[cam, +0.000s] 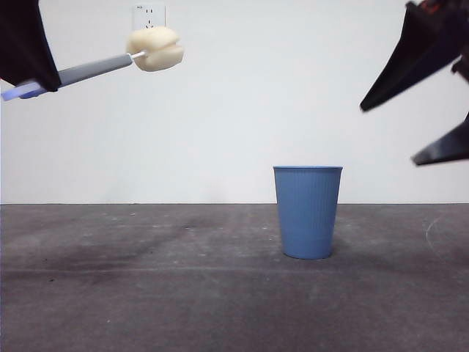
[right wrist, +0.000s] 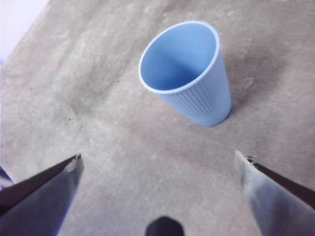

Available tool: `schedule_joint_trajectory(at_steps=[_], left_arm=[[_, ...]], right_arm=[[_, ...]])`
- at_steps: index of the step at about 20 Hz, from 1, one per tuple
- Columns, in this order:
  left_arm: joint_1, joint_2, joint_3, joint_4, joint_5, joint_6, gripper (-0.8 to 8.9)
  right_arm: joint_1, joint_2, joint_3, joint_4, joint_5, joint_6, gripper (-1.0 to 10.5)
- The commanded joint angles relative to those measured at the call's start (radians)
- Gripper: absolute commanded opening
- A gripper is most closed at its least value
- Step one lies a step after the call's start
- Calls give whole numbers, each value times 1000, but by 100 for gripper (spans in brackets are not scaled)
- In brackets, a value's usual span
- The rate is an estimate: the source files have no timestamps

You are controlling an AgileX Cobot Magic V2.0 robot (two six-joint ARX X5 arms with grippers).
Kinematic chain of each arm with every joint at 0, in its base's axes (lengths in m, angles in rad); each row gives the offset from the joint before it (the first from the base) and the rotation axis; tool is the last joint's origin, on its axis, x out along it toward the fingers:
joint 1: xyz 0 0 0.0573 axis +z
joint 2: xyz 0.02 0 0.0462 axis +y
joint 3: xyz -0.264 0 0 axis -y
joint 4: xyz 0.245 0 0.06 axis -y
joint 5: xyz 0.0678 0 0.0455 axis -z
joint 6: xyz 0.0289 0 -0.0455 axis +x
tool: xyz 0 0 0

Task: Pick up the cup brush,pick up the cup,insert the brush into the cup,clean the cup,put the cup brush back,put the cup back to the fixed position on the table

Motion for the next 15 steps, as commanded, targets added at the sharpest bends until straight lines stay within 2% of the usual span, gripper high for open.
schedule_joint_trajectory(at_steps=[1, 6, 15], left_arm=[[-3, -5, 0, -10, 2, 12, -8], [-3, -5, 0, -19, 6, 13, -8], [-3, -5, 0, -35, 29, 27, -8]], right_arm=[[22, 25, -72, 107, 16, 29, 536], [74, 132, -180, 380, 111, 10, 537], [146, 450, -182, 766, 191, -56, 537]])
